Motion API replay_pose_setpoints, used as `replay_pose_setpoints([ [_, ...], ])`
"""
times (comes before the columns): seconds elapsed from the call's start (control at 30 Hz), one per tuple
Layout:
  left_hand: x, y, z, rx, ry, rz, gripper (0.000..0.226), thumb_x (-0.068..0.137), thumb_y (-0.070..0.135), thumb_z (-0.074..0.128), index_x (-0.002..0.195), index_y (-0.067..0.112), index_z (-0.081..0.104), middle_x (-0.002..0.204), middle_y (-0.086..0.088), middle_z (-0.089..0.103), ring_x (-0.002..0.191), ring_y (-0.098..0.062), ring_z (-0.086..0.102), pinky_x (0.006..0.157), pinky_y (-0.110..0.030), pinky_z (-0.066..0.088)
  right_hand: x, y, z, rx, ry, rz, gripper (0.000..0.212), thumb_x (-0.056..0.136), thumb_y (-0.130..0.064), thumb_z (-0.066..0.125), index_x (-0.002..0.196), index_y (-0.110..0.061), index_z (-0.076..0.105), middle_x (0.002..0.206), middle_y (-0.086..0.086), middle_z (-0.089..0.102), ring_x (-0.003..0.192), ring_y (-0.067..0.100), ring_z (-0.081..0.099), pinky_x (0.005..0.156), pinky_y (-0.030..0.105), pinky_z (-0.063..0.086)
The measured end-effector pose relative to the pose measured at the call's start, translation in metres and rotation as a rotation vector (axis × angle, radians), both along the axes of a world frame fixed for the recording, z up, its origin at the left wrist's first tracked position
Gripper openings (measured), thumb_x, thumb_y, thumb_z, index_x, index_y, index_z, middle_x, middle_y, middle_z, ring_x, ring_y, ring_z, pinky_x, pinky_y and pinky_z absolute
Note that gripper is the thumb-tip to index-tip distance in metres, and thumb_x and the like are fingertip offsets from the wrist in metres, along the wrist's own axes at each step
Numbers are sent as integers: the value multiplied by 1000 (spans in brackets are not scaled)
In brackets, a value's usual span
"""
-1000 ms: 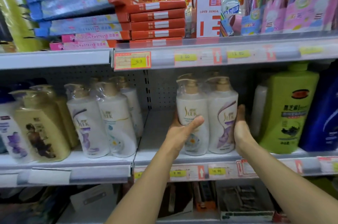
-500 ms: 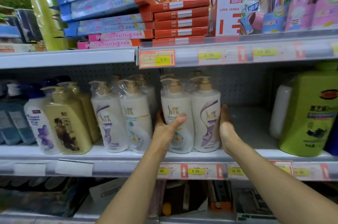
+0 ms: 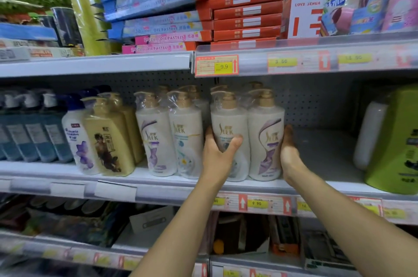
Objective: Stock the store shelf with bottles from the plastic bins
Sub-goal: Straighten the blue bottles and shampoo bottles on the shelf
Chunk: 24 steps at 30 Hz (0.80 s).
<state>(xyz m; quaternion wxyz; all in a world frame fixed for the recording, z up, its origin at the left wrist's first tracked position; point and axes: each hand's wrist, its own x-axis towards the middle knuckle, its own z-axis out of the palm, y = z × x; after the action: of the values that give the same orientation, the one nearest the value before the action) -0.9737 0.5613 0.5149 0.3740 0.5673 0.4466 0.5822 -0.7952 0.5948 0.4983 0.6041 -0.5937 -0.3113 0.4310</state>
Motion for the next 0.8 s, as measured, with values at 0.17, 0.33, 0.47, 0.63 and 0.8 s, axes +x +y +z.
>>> replay_pose_setpoints([
  [0.17, -22, -20, 2, 346, 173, 288, 69, 84, 33, 78, 143, 22, 44, 141, 9, 47, 130, -6, 45, 112, -30, 41, -6, -7, 1, 33, 27, -9, 88, 81, -87, 23, 128, -22, 60, 119, 9, 69, 108, 31, 64, 105, 50, 46],
  [0.33, -79, -9, 0, 265, 70, 591, 112, 63, 51, 87, 151, 19, 26, 152, -3, 26, 138, -13, 30, 118, -39, 30, -5, -9, 3, 29, 26, -16, 85, 82, -85, 22, 125, -23, 62, 118, 9, 69, 109, 30, 63, 104, 50, 46],
  [0.47, -125, 13, -3, -35, 66, 404, 138, 55, 54, 91, 157, 17, 6, 163, -5, 15, 150, -21, 17, 123, -44, 22, -6, -11, 5, 23, 14, -16, 79, 88, -80, 21, 124, -22, 62, 115, 9, 70, 108, 30, 64, 105, 50, 46],
  [0.63, -138, 30, -11, -109, 18, 298, 98, 49, 49, 94, 121, 12, 39, 117, -4, 56, 109, -21, 59, 97, -51, 53, -10, -15, 6, 30, 5, -28, 81, 87, -81, 22, 123, -22, 63, 114, 8, 71, 107, 29, 65, 106, 50, 45],
  [0.8, -129, 32, -16, -61, -8, 246, 97, 56, 39, 95, 129, 16, 35, 125, -3, 56, 113, -17, 58, 103, -42, 50, -19, -17, 3, 39, -16, -10, 83, 84, -84, 21, 122, -24, 64, 116, 6, 71, 106, 26, 66, 105, 47, 46],
])
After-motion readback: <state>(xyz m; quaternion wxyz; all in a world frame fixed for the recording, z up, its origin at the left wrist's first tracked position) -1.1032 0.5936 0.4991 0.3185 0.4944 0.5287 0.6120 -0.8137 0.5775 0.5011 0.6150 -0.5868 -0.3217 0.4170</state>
